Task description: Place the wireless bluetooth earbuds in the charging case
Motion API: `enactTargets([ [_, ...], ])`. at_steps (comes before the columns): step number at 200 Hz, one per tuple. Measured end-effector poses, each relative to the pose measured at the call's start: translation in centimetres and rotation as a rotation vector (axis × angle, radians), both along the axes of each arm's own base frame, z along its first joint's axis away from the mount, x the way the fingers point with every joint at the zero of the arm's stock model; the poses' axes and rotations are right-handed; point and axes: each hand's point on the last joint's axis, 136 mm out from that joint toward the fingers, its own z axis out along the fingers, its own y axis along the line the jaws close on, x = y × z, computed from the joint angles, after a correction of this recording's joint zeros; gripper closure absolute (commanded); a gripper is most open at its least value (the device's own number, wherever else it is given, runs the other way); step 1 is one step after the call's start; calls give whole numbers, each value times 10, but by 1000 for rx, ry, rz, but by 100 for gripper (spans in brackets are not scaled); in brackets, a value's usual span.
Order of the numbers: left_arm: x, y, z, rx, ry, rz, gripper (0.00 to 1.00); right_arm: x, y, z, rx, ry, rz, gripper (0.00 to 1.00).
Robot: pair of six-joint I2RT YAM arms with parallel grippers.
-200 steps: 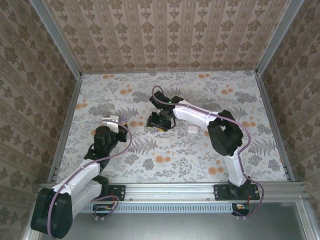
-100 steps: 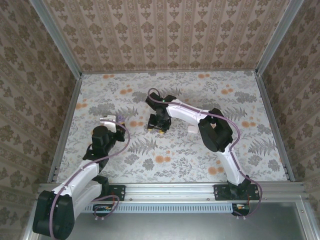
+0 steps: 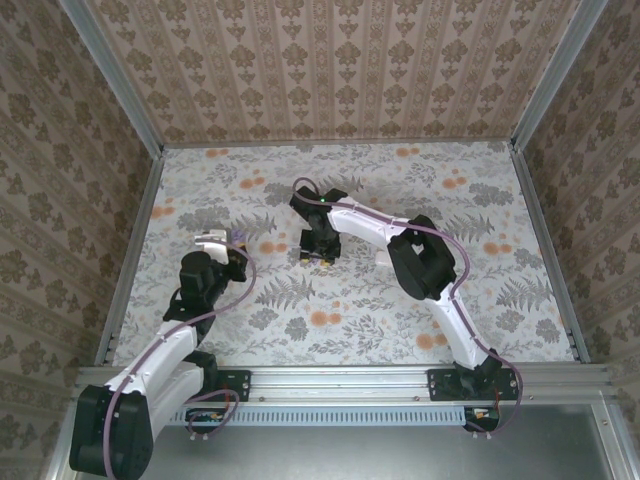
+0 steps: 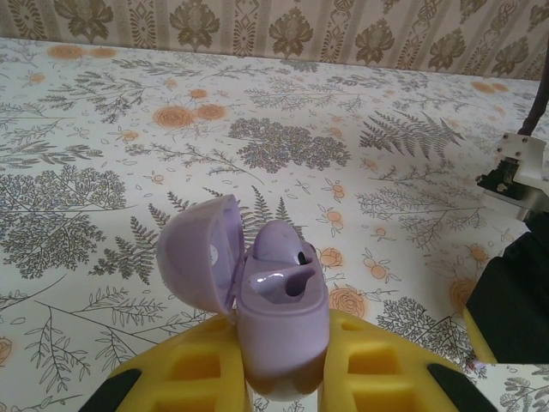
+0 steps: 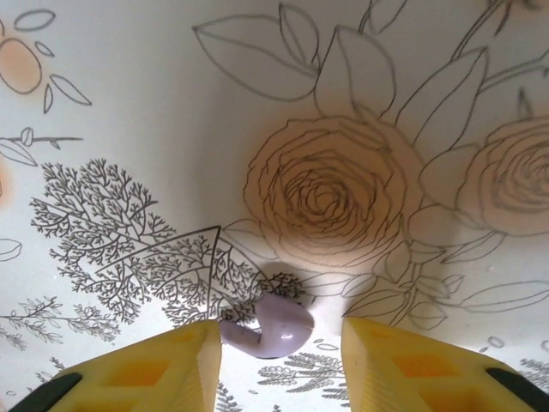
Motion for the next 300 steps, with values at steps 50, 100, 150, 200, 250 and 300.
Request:
enactTargets([
  [50, 0, -1, -1, -5, 4, -4, 99, 4, -4, 0, -12, -15, 10, 66],
  [100, 0, 1, -3, -3, 10, 1, 99, 4, 1, 2, 18, -9, 12, 67],
  [150, 1, 2, -7, -1, 26, 4, 99, 2, 3, 0, 25, 2, 16, 70],
  [200, 2, 5, -8, -3, 29, 12, 99, 2, 1, -5, 18, 12, 19, 78],
  [250, 2, 3, -12, -13, 46, 0, 98, 3, 1, -5, 14, 2, 41, 79],
  [300, 3, -2, -15, -35, 59, -41, 98, 4, -2, -3, 51, -75, 53, 79],
])
